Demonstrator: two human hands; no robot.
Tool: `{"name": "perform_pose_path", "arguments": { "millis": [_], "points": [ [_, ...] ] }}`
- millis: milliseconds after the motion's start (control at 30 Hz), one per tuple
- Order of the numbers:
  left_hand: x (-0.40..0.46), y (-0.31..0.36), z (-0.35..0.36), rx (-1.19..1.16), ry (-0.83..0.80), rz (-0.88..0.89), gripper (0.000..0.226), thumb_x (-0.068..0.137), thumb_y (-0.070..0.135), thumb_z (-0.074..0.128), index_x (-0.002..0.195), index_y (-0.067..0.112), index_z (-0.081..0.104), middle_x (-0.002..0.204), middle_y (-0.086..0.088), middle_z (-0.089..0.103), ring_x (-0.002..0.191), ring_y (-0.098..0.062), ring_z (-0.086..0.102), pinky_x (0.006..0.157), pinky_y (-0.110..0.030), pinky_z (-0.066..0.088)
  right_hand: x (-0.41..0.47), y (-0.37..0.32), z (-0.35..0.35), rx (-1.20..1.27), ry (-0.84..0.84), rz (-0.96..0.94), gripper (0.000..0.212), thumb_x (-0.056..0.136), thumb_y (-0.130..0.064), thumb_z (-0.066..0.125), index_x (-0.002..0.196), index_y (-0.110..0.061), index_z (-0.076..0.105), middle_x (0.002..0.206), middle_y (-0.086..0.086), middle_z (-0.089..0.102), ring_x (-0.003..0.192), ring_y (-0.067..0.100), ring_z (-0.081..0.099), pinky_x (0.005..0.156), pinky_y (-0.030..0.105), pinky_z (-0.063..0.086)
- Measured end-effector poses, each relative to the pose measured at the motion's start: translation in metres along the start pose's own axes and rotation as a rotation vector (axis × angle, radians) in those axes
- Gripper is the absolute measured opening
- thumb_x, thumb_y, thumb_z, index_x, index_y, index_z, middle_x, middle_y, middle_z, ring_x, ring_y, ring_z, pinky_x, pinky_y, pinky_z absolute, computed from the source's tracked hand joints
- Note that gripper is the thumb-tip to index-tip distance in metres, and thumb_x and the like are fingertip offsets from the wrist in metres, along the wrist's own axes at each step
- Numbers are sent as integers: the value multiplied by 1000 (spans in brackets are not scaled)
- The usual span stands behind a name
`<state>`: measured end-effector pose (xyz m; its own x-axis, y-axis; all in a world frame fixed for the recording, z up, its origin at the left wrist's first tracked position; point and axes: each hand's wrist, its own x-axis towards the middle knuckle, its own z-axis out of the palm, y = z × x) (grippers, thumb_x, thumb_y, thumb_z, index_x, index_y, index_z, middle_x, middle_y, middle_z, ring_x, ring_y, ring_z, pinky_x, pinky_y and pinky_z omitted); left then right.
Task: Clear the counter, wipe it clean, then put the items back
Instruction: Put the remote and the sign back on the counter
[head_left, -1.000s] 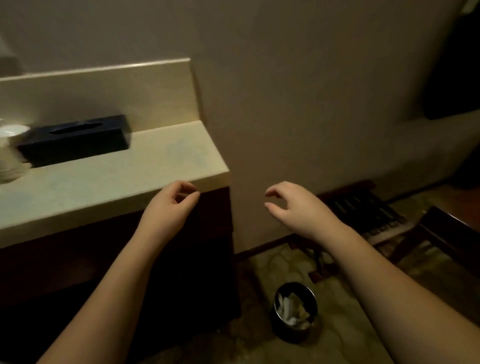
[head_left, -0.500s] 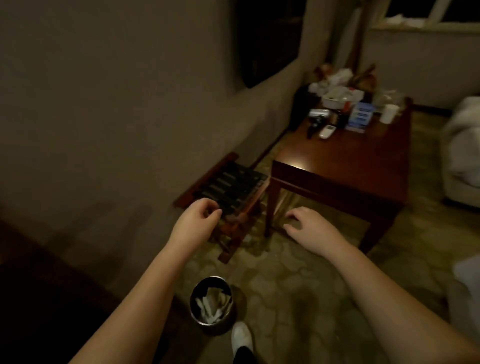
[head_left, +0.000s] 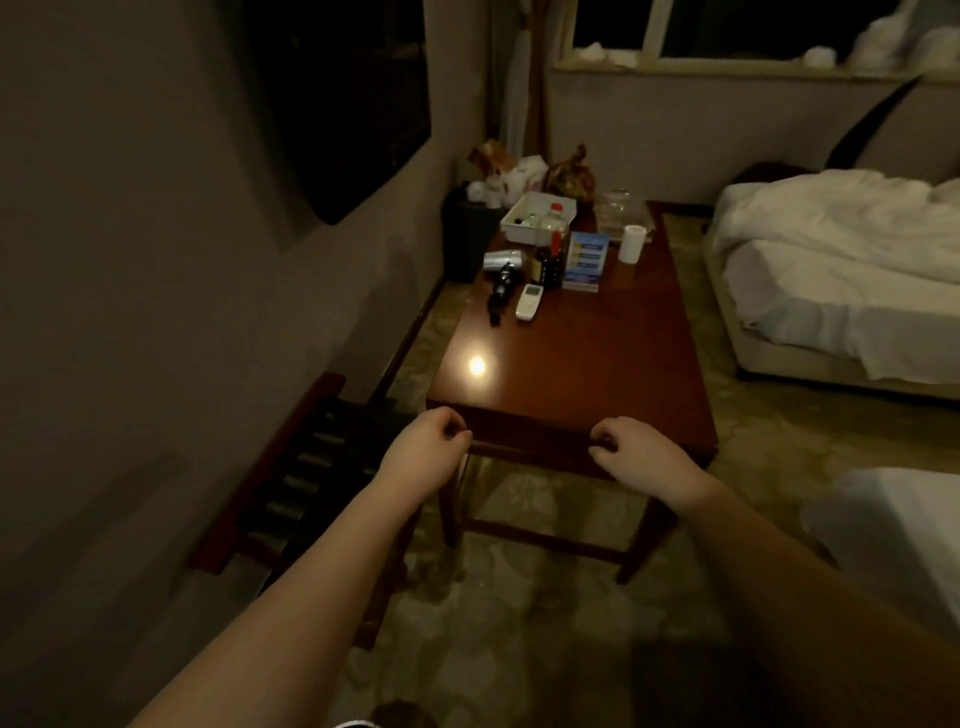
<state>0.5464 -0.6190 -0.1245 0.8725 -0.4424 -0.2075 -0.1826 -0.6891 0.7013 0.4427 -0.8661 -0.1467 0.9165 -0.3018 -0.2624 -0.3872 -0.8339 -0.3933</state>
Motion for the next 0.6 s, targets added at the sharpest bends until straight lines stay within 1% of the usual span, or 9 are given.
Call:
{"name": "perform_pose_path", "arguments": {
  "millis": [67, 133, 200, 367, 500, 600],
  "points": [
    [38, 4, -4, 20, -33, 24, 20, 95, 34, 54, 111, 24, 60, 95, 6, 62, 79, -10, 63, 64, -27, 53, 28, 8, -14, 41, 14, 39, 37, 97, -35, 50, 130, -20, 53, 132, -1, 51, 116, 15, 52, 96, 29, 45],
    [73, 10, -6, 32, -63, 33, 20, 95, 33, 54, 110, 22, 60, 93, 4, 63, 77, -12, 63, 61, -25, 50, 54, 18, -26, 79, 24, 91, 37, 97, -35, 50, 131, -18, 52, 133, 1, 50, 117, 17, 51, 96, 30, 44],
    [105, 18, -8, 34, -77, 30, 21, 95, 32, 53, 112, 21, 59, 90, 3, 63, 75, -12, 63, 57, -24, 47, 78, 28, -34, 98, 38, 150, 37, 97, -34, 51, 130, -18, 52, 131, 2, 52, 115, 18, 52, 93, 29, 44],
    [182, 37, -2, 16, -89, 18, 27, 96, 29, 51, 120, 18, 57, 92, 0, 62, 78, -16, 63, 60, -26, 48, 136, 57, -61, 156, 81, 233, 34, 95, -28, 55, 126, -13, 54, 121, 5, 58, 96, 15, 54, 80, 27, 43],
    [242, 51, 11, 6, -83, -7, 26, 96, 26, 49, 120, 18, 56, 92, -2, 63, 73, -18, 62, 58, -28, 46, 186, 86, -71, 191, 110, 271, 36, 95, -25, 56, 129, -16, 51, 121, 2, 58, 99, 12, 54, 86, 28, 47],
    [287, 62, 23, 12, -74, -23, 24, 96, 25, 49, 119, 19, 56, 93, -2, 63, 67, -15, 58, 55, -25, 44, 234, 112, -79, 196, 98, 284, 35, 95, -23, 55, 129, -15, 52, 123, 2, 59, 98, 12, 55, 85, 27, 48]
  ]
}}
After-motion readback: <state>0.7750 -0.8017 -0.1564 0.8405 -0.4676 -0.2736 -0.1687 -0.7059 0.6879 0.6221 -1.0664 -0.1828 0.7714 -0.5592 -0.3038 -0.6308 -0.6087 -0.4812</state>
